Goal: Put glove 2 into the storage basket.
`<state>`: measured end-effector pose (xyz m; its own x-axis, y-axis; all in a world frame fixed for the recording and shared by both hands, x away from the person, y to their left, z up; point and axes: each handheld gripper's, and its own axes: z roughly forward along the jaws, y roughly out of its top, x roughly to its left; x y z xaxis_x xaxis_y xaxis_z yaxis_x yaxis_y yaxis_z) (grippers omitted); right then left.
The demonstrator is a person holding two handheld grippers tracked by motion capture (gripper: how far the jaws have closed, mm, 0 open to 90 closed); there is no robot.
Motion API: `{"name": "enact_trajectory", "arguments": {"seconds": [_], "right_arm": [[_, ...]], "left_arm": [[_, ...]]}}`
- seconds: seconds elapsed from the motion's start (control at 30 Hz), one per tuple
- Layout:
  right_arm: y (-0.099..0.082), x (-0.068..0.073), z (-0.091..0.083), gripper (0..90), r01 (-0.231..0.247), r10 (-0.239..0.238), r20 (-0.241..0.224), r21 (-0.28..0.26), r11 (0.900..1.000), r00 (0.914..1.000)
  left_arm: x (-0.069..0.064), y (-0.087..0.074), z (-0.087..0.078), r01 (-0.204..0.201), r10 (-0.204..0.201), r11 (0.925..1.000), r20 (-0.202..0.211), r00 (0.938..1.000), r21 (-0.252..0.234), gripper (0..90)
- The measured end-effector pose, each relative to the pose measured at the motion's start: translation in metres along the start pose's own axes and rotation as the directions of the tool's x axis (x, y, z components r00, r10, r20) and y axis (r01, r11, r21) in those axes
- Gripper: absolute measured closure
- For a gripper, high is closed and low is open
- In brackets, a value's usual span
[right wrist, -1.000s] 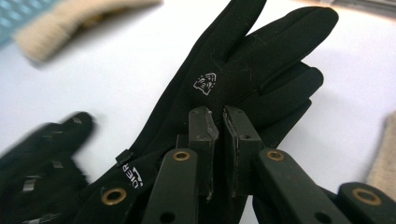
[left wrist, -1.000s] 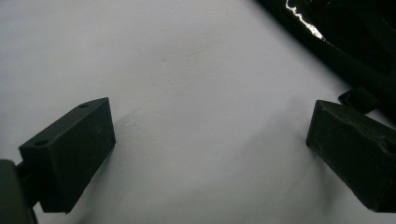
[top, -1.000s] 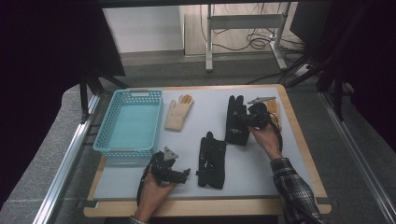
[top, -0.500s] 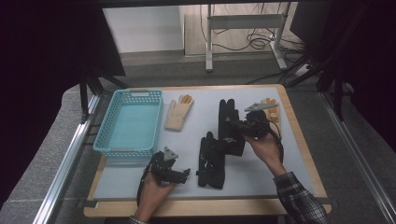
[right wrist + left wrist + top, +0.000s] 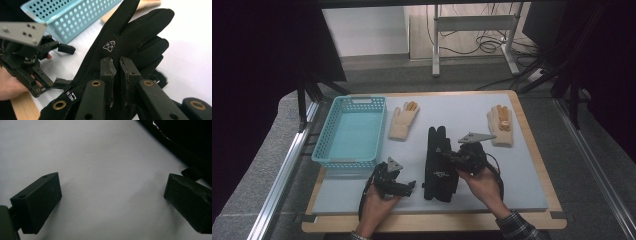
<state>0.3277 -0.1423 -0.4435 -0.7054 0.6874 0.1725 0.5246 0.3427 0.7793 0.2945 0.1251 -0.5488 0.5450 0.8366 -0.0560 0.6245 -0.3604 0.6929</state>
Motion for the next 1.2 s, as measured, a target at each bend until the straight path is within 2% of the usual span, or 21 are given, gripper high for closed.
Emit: {"name": "enact_trajectory", "arguments": {"seconds": [0.1,0.17,0.33,0.43,0.5,0.57,0.67,0.7,0.73,0.77,0.83,0.97,1.17,1.2], "right_arm": [[-0.014,0.009,0.015,80.0,-0.013,0.012,0.049,0.012,0.9998,0.9987],[-0.017,0.01,0.019,80.0,-0.016,0.015,0.062,0.018,0.9997,0.998],[-0.035,0.012,0.04,77.3,0.0,-0.008,0.153,0.05,0.9987,0.9882],[-0.042,0.014,0.046,69.4,0.02,-0.028,0.145,0.061,0.9979,0.9891],[-0.042,0.014,0.045,60.5,0.036,-0.044,0.133,0.062,0.9974,0.9901],[-0.038,0.01,0.037,55.9,0.046,-0.051,0.126,0.042,0.9981,0.9907],[-0.029,-0.003,0.023,52.8,0.055,-0.057,0.147,0.016,0.9984,0.9875],[-0.028,-0.007,0.019,52.9,0.053,-0.054,0.154,0.011,0.9985,0.9866],[-0.027,-0.017,0.013,56.8,0.056,-0.056,0.162,0.005,0.9984,0.9852],[-0.027,-0.017,0.013,56.8,0.056,-0.056,0.162,0.005,0.9984,0.9852],[-0.03,-0.024,0.009,63.8,0.052,-0.054,0.159,0.017,0.9985,0.9858],[-0.05,-0.032,0.01,76.4,0.063,-0.07,0.113,0.067,0.9958,0.9911],[-0.069,-0.032,0.009,78.3,0.07,-0.076,0.065,0.096,0.993,0.995],[-0.074,-0.033,0.009,78.0,0.075,-0.08,0.044,0.109,0.9912,0.9958]], "left_arm": [[0.0,0.0,0.0,-0.002,0.002,1.0,-0.001,1.0,0.0,1.6],[0.0,0.0,0.0,-0.003,0.003,1.0,-0.002,1.0,0.0,1.6],[0.0,0.0,0.0,-0.001,0.001,1.0,-0.002,1.0,0.0,1.6],[0.0,0.0,0.0,-0.001,0.001,1.0,-0.002,1.0,-0.001,1.6],[0.0,0.0,0.0,-0.001,0.001,1.0,-0.001,1.0,-0.001,1.6],[0.0,0.0,0.0,-0.006,0.006,1.0,-0.001,1.0,0.004,1.6],[0.0,0.0,0.0,-0.002,0.002,1.0,-0.002,1.0,0.001,1.6],[0.0,0.0,0.0,-0.003,0.003,1.0,-0.003,1.0,0.001,1.6],[0.0,0.0,0.0,-0.002,0.002,1.0,-0.002,1.0,0.001,1.6],[0.0,0.0,0.0,-0.002,0.002,1.0,-0.002,1.0,0.001,1.6],[0.0,0.0,0.0,-0.006,0.006,1.0,-0.001,1.0,0.004,1.6],[0.0,0.0,0.0,-0.001,0.001,1.0,-0.002,1.0,0.0,1.6],[0.001,0.0,0.0,-0.004,0.004,1.0,0.0,1.0,0.003,1.7],[0.001,0.0,-0.001,0.001,-0.001,1.0,0.0,1.0,-0.001,2.4]]}}
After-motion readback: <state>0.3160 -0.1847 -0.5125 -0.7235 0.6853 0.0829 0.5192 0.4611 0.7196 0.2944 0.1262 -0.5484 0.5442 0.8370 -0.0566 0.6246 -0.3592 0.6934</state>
